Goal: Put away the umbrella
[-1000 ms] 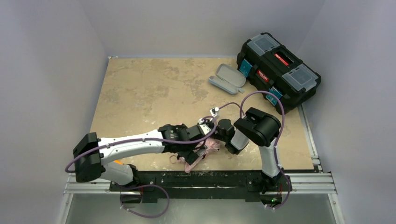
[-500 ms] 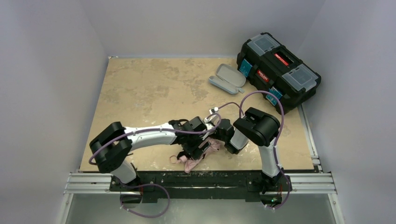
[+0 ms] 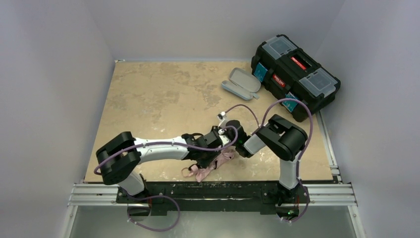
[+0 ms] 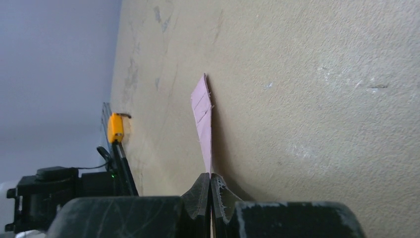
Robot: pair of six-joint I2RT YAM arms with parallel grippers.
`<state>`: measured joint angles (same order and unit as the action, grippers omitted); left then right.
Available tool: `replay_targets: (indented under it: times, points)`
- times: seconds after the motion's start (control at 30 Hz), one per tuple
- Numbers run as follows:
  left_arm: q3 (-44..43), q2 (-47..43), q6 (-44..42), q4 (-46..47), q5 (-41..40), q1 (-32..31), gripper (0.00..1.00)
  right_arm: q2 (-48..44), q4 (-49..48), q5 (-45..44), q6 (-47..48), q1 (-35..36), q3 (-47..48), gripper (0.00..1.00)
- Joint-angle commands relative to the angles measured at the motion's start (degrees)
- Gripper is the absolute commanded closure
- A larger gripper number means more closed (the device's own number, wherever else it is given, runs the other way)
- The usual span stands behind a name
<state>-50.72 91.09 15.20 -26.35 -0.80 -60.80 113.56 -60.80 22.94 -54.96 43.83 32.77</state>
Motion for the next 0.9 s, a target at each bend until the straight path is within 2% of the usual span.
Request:
replay_targets:
  times: [0.0, 0.13, 0.27, 0.47, 0.7, 0.87]
  points:
    - [0.0, 0.6, 0.0, 0.8, -15.9, -4.1, 1.0, -8.0, 28.9, 4.1, 10.8, -0.3, 4.3, 1.0]
    - [-1.1, 1.3, 0.1, 0.3, -24.4, -7.8, 1.0, -13.9, 41.1, 6.4, 15.6, -0.2, 11.9, 1.0]
    - [-1.9, 2.4, 1.2, 0.3, -31.7, -11.1, 1.0, -15.6, 47.4, 9.0, 17.7, -0.3, 17.5, 1.0]
    - [-3.9, 4.0, 3.8, -1.7, -42.7, -14.3, 1.0, -14.9, 51.2, 11.9, 18.5, -0.3, 22.2, 1.0]
    - [-5.1, 5.5, 6.7, -3.0, -49.9, -16.0, 1.0, -13.5, 56.1, 15.0, 19.0, -0.9, 31.9, 1.0]
    - [-9.2, 9.3, 10.4, -8.6, -56.9, -17.5, 1.0, -12.1, 57.6, 16.4, 17.6, -0.9, 35.4, 1.0]
